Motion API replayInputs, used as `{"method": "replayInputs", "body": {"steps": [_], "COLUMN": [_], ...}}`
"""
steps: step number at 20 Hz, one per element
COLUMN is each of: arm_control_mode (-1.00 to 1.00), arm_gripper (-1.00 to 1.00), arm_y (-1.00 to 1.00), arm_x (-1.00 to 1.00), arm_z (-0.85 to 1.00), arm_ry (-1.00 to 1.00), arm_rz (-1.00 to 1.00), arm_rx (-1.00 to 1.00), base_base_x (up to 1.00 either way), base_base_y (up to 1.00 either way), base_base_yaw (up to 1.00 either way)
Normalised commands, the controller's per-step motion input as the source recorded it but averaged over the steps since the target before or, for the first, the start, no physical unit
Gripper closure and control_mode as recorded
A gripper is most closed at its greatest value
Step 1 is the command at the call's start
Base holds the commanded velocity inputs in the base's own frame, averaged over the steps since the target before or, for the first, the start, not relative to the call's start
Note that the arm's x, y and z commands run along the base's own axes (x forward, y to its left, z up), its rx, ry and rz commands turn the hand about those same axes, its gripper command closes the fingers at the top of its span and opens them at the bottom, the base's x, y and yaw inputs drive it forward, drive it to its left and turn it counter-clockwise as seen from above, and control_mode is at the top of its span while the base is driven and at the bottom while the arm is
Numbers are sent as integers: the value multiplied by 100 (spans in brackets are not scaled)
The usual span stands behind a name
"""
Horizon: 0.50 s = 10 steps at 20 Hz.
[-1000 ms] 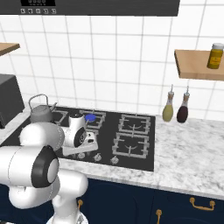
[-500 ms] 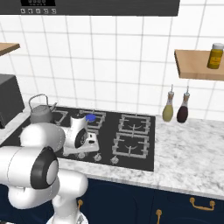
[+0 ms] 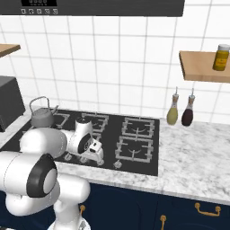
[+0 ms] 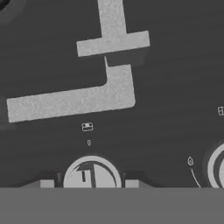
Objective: Turn off the rear center burner of the stove.
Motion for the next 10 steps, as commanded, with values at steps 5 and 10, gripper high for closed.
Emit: {"method": "replayInputs", "body": {"steps": [5,10], "arm_control_mode": [-100,-100], "arm_gripper": [100,100], "arm_y": [0,0], "arm_x": [-2,0], "arm_z": [0,0], "arm_ry": [2,0], "arm_rz": [-36,0], "arm_rx": [7,0], "base_base_x": [0,0], "base_base_y": [0,0], "base_base_yaw": [0,0]}}
